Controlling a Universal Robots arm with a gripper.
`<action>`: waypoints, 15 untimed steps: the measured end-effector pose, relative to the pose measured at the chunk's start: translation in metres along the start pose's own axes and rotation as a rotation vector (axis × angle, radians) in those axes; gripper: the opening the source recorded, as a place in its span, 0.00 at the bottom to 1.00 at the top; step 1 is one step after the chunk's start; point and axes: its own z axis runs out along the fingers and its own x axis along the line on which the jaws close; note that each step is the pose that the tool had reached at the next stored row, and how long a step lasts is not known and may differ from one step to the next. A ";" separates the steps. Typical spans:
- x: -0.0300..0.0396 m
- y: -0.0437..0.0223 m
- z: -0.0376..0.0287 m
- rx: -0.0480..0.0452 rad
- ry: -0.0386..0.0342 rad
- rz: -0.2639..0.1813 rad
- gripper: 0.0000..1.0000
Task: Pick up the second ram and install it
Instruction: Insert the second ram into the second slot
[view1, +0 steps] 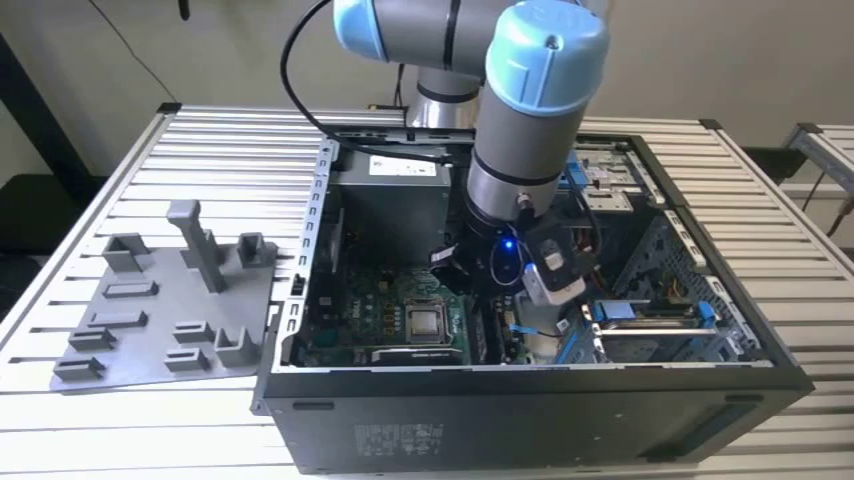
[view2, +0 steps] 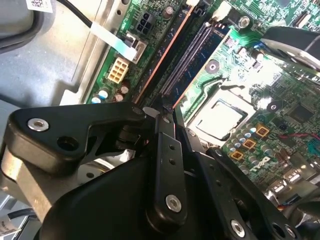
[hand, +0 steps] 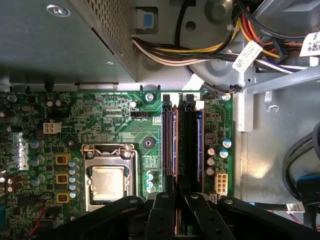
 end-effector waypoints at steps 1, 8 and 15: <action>0.0000 0.0000 0.0001 0.0001 0.0000 0.000 0.14; 0.0000 0.0000 0.0004 0.0000 0.0000 -0.001 0.14; -0.0008 0.0004 0.0002 -0.0001 0.0003 -0.004 0.14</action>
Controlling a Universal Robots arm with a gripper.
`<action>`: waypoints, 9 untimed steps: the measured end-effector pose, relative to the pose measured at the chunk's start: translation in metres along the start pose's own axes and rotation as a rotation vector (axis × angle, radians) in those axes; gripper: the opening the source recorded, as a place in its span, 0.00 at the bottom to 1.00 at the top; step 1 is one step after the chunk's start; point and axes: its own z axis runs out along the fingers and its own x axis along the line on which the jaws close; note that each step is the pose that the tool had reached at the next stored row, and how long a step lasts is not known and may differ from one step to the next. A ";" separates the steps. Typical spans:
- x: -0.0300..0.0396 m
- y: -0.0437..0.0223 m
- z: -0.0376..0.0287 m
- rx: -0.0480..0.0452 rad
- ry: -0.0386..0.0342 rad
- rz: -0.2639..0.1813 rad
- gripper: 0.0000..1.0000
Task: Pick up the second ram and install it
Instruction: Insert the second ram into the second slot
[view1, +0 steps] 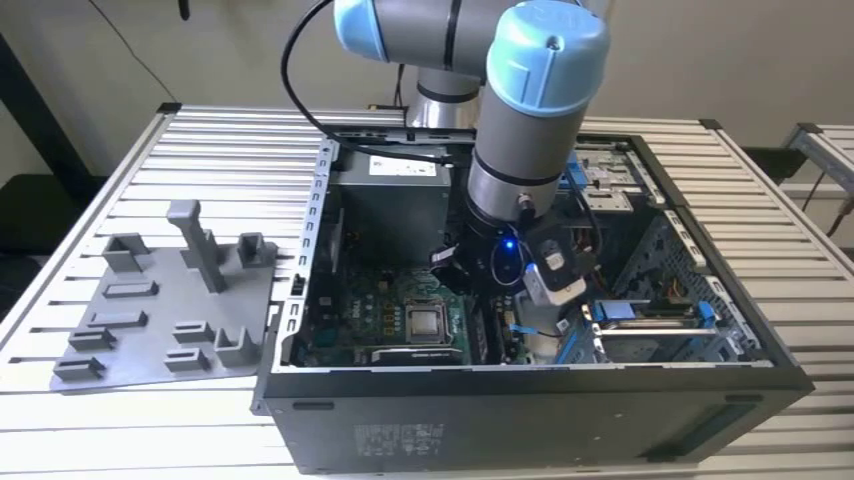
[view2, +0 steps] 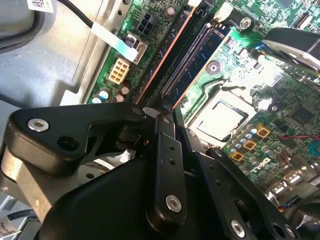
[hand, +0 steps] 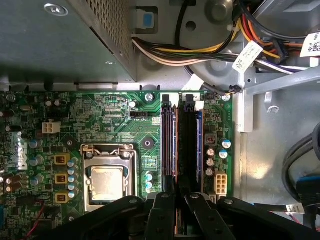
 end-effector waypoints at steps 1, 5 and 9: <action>0.0000 0.0001 0.0000 0.0001 0.0000 0.000 0.14; -0.0002 0.0005 0.0000 0.0000 0.0000 0.000 0.14; -0.0006 0.0009 0.0001 0.0000 0.0000 -0.001 0.14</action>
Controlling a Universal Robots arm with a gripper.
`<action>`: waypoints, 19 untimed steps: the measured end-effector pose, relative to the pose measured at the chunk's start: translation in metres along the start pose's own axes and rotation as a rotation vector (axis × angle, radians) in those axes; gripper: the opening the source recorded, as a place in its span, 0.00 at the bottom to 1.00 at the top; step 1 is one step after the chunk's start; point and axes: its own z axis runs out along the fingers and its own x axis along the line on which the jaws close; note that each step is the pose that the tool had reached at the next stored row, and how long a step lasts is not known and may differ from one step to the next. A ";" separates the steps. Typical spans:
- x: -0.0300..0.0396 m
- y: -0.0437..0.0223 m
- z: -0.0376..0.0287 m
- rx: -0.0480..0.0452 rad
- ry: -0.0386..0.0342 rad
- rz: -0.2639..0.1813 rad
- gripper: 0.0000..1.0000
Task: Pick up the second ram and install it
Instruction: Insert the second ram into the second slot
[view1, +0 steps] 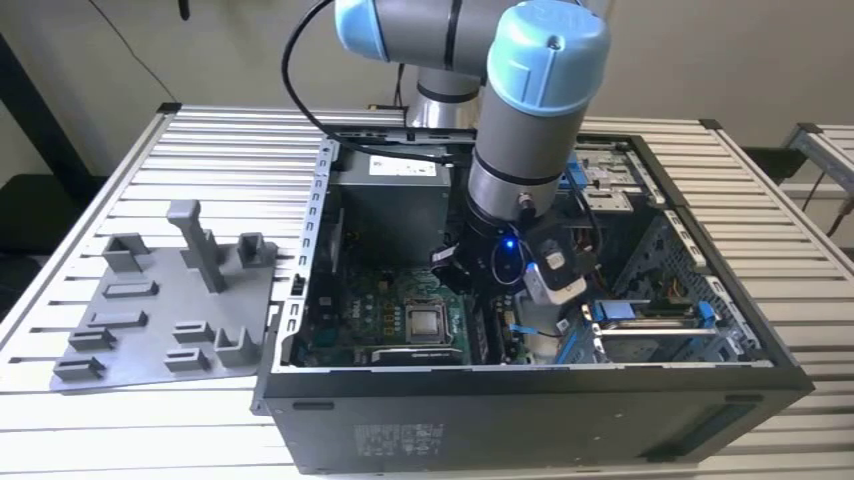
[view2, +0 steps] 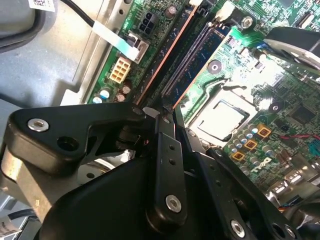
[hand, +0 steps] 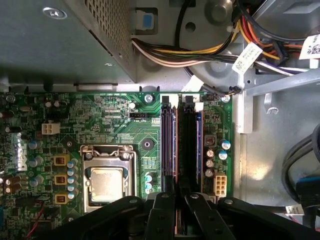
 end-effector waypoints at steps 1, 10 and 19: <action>-0.0001 0.0000 0.0000 0.0000 0.0000 0.000 0.14; -0.0002 -0.0001 0.0035 -0.0016 0.0001 -0.001 0.14; -0.0003 -0.0001 0.0046 -0.0023 0.0001 -0.001 0.14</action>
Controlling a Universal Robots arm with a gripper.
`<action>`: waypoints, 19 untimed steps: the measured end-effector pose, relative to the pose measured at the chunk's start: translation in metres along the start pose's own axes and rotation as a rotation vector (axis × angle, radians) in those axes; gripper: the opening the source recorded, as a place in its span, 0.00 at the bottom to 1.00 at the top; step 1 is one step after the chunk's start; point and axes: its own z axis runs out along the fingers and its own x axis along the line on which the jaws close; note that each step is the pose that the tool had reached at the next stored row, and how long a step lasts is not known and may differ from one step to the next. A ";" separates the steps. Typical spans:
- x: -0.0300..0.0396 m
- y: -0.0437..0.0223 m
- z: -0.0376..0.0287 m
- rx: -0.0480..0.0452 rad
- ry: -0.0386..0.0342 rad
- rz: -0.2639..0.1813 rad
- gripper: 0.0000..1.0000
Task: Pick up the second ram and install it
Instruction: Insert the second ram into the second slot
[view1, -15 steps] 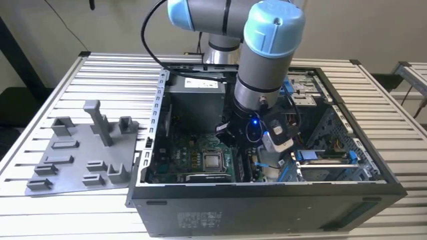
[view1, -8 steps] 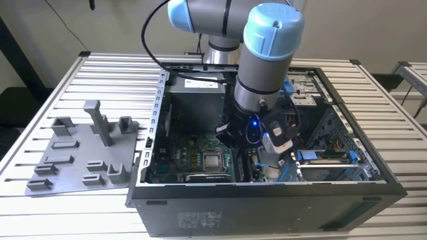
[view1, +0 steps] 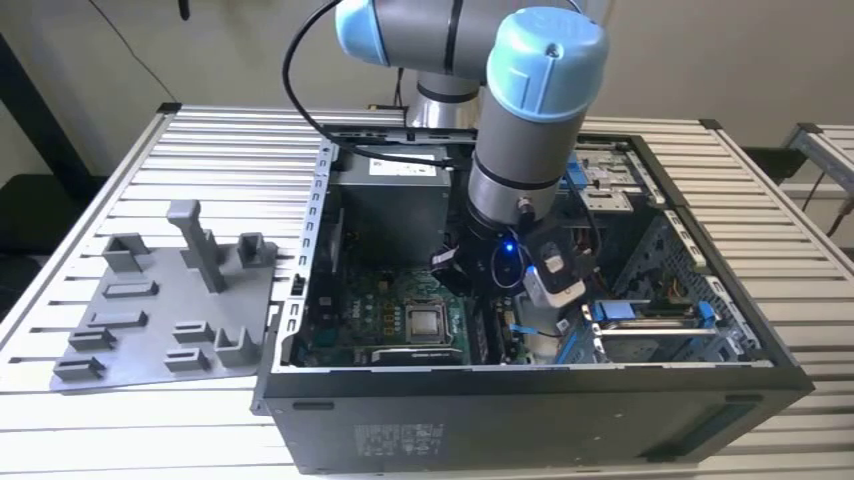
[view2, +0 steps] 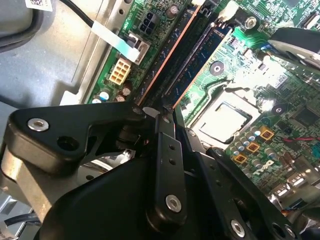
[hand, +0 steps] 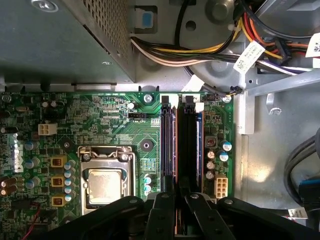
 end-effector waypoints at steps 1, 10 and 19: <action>0.0000 0.0001 0.0001 -0.0005 -0.0001 0.000 0.14; 0.0000 0.0007 -0.0231 -0.0001 0.0003 0.000 0.22; -0.0001 0.0011 -0.0343 -0.0002 0.0001 0.000 0.11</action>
